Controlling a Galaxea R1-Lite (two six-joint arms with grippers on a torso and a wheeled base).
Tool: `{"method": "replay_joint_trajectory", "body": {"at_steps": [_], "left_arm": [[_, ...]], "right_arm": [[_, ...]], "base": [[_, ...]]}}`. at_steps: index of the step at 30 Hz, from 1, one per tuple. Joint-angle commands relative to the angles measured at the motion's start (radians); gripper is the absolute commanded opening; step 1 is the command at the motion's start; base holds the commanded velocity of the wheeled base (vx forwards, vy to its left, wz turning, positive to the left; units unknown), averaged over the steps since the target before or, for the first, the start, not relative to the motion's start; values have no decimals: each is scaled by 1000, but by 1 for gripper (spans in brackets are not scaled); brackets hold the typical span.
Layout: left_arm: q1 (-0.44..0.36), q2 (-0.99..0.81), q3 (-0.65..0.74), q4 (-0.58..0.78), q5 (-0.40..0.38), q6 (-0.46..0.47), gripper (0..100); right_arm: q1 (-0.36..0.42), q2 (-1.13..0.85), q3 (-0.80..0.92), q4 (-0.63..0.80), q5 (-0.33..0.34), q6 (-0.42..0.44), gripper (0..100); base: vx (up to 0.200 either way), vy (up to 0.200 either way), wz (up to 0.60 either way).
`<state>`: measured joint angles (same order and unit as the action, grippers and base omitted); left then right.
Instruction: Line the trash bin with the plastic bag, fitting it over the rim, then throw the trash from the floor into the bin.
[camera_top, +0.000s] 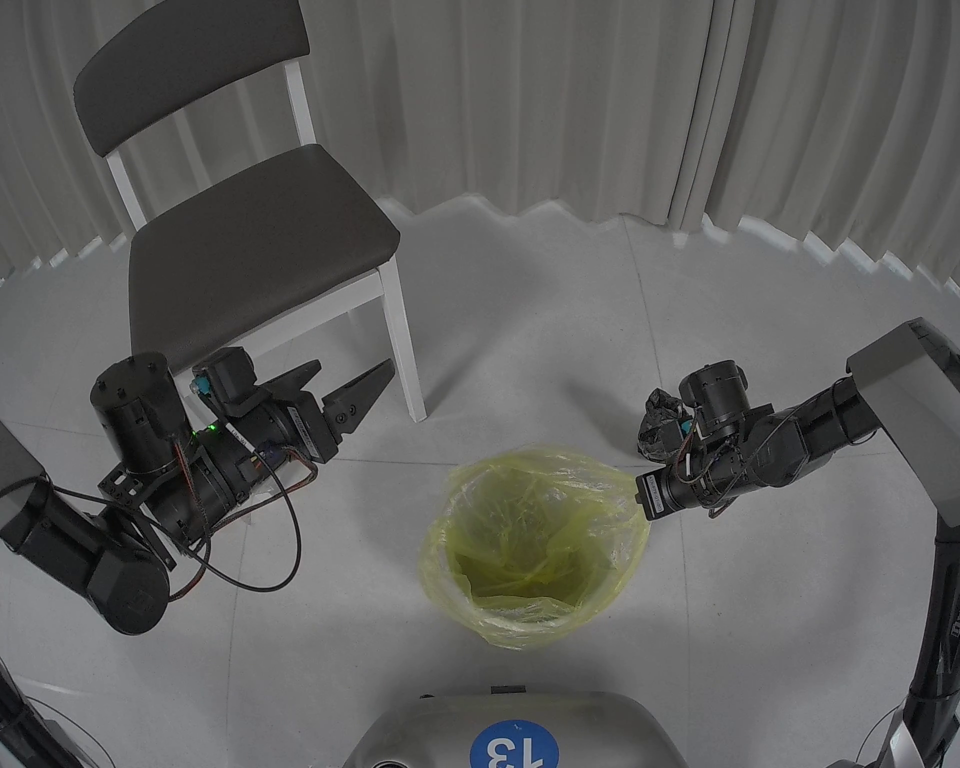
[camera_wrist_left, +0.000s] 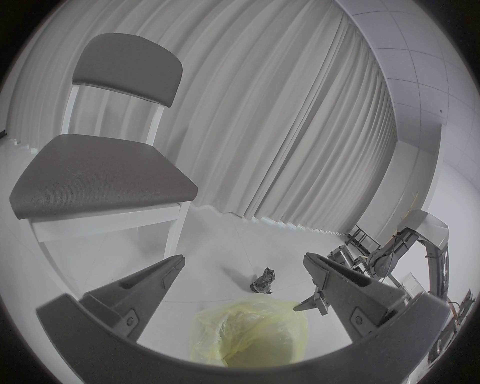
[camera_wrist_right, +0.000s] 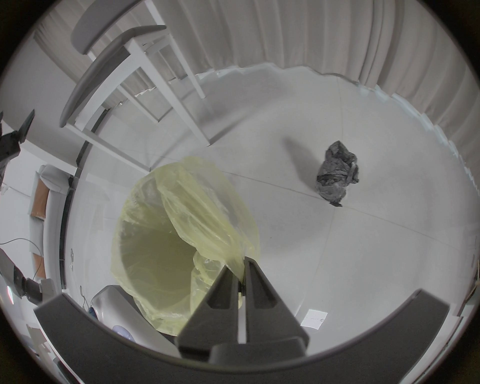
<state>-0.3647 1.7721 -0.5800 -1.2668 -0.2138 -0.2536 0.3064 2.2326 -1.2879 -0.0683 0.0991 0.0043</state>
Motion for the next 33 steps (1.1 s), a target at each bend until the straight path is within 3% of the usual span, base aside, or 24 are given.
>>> {"method": "replay_joint_trajectory", "body": {"at_steps": [1,21,33], "left_arm": [[-2,4,0,0,1,1,100],[-3,33,2,0,1,22,100],[1,36,0,-2,1,25,100]], "right_arm": [[2,44,-4,-7,1,0,0],[16,328,-234,-2,22,16,0],[22,335,-257,-2,24,33,0]], "base": [[0,0,0],[0,0,0],[0,0,0]]}}
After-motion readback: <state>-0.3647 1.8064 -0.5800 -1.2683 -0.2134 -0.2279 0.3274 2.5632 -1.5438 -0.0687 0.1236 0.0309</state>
